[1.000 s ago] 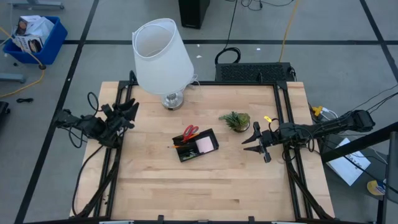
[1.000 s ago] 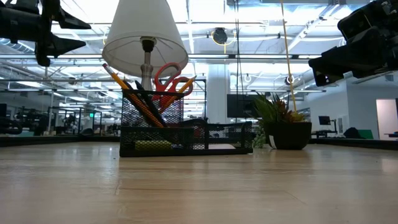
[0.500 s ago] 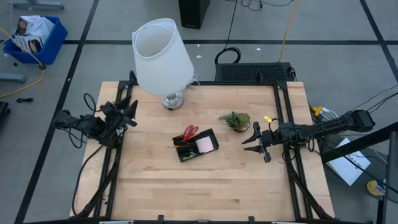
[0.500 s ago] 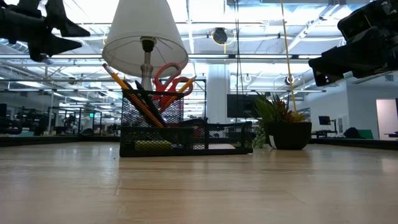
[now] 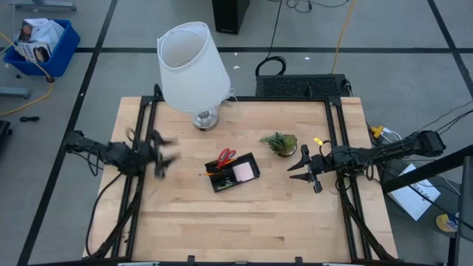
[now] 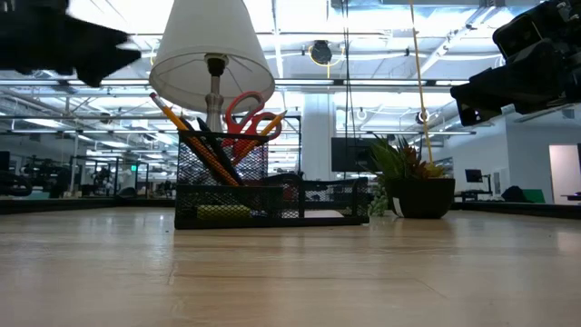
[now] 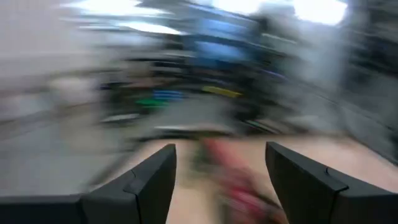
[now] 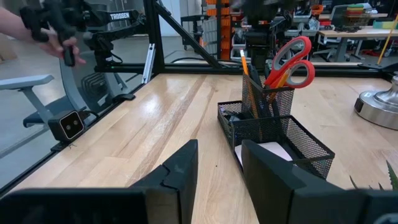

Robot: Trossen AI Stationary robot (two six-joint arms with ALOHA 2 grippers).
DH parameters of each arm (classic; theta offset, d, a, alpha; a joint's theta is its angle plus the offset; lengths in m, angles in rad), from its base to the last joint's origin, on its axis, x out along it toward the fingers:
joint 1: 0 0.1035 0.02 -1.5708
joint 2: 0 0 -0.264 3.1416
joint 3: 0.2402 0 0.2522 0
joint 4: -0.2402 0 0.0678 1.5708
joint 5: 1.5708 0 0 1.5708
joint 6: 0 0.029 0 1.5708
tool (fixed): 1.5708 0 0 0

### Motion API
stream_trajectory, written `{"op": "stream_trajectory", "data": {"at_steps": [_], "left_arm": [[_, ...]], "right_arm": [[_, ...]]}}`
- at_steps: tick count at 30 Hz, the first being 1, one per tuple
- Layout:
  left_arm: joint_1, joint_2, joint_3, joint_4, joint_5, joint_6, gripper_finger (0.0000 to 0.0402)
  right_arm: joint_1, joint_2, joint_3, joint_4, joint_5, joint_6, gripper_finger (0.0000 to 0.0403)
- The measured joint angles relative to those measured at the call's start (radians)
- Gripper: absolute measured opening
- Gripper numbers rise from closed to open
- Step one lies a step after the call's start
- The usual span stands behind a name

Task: Pick and place office supplies into organizer
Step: Return to Home Position

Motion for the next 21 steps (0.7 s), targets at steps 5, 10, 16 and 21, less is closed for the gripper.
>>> {"op": "stream_trajectory", "data": {"at_steps": [5,10,16,21], "left_arm": [[0.000,-0.001,-0.001,-0.105,0.328,0.025,0.0251],[0.000,-0.001,-0.001,-0.108,0.254,-0.083,0.0251],[0.000,-0.001,-0.001,-0.112,0.252,-0.106,0.0251],[0.000,-0.001,-0.001,-0.113,0.252,-0.106,0.0251]], "right_arm": [[0.000,0.000,0.000,0.000,0.000,0.000,0.0116],[0.000,0.000,0.000,0.000,0.000,0.000,0.0116],[0.000,0.000,0.000,0.000,0.000,0.000,0.0116],[0.000,0.000,0.000,0.000,0.000,0.000,0.0116]]}}
